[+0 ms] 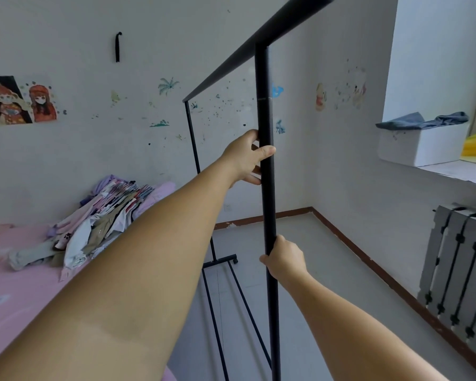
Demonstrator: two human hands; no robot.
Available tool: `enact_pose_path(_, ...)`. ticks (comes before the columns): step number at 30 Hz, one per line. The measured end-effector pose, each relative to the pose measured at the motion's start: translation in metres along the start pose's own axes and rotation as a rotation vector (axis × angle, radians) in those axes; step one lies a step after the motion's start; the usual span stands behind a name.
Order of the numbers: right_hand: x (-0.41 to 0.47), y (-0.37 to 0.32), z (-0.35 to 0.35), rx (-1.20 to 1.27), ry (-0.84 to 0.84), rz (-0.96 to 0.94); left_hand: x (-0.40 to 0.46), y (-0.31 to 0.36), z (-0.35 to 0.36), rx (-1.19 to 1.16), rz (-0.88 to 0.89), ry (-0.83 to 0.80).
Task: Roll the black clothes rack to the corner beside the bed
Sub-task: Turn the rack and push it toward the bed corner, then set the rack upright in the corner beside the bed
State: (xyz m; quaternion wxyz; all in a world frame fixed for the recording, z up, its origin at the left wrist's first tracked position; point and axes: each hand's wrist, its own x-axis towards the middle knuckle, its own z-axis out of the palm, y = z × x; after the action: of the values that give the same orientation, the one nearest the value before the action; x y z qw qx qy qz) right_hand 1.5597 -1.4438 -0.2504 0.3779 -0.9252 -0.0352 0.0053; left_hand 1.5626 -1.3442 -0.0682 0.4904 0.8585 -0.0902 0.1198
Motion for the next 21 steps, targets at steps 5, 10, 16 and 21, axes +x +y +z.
enact_pose_path(5,0.061,-0.006,0.012,0.003,-0.005,-0.033,0.052,-0.023,-0.007,0.006,-0.018,0.029)
enact_pose_path(10,0.100,-0.009,0.021,0.008,-0.013,-0.059,0.088,-0.040,-0.012,0.034,-0.028,0.057)
enact_pose_path(16,0.115,-0.009,0.024,0.081,-0.023,-0.076,0.101,-0.043,-0.011,0.033,-0.018,0.051)
enact_pose_path(21,0.099,-0.003,0.021,0.095,0.000,-0.068,0.090,-0.037,-0.008,0.045,0.014,0.017)
